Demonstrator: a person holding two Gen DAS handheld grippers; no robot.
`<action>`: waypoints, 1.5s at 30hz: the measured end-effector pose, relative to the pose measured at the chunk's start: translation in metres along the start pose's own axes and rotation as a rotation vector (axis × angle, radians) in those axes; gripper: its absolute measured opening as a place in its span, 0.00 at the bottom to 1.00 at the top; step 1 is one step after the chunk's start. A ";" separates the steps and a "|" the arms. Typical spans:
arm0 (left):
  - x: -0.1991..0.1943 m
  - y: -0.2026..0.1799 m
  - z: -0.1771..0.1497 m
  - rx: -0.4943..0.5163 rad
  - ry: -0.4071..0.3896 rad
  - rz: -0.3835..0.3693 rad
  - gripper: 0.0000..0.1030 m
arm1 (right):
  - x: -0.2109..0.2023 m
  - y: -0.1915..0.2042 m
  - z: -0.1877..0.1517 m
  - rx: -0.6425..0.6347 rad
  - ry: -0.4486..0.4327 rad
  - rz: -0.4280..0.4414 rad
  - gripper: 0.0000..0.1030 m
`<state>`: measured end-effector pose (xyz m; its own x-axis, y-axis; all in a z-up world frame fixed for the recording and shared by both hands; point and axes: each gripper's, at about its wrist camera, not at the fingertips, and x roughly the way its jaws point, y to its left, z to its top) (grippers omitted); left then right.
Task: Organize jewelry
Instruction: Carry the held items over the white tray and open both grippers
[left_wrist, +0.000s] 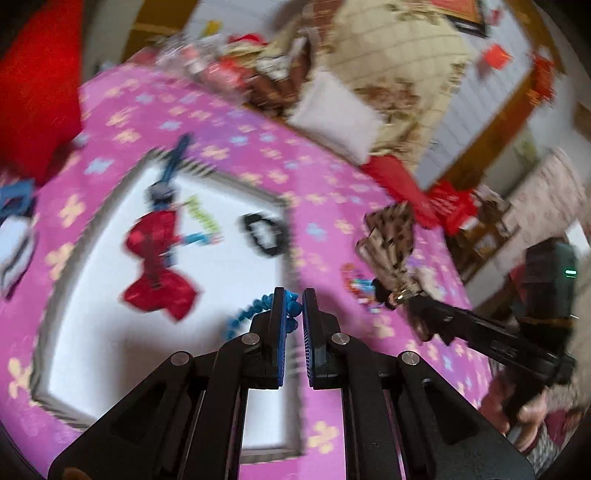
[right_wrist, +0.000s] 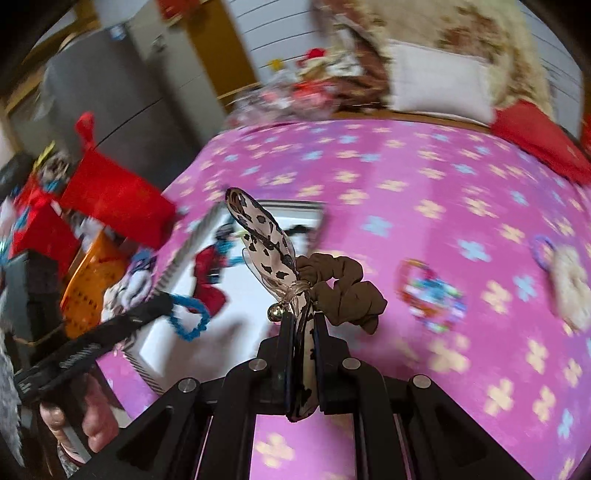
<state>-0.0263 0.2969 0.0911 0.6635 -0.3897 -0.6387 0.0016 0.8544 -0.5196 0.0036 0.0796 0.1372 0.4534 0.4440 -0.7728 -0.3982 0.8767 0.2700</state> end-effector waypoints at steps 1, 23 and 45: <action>0.005 0.010 0.001 -0.025 0.019 0.037 0.07 | 0.011 0.014 0.004 -0.026 0.014 0.007 0.09; 0.036 0.038 -0.006 -0.177 0.160 -0.027 0.20 | 0.136 0.017 0.029 0.049 0.190 -0.033 0.23; -0.020 0.073 0.018 -0.235 -0.137 0.400 0.26 | 0.136 0.075 0.029 -0.237 0.136 -0.173 0.31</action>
<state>-0.0257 0.3737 0.0762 0.6700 0.0155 -0.7422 -0.4323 0.8210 -0.3730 0.0584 0.2109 0.0695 0.4261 0.2493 -0.8697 -0.5065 0.8623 -0.0010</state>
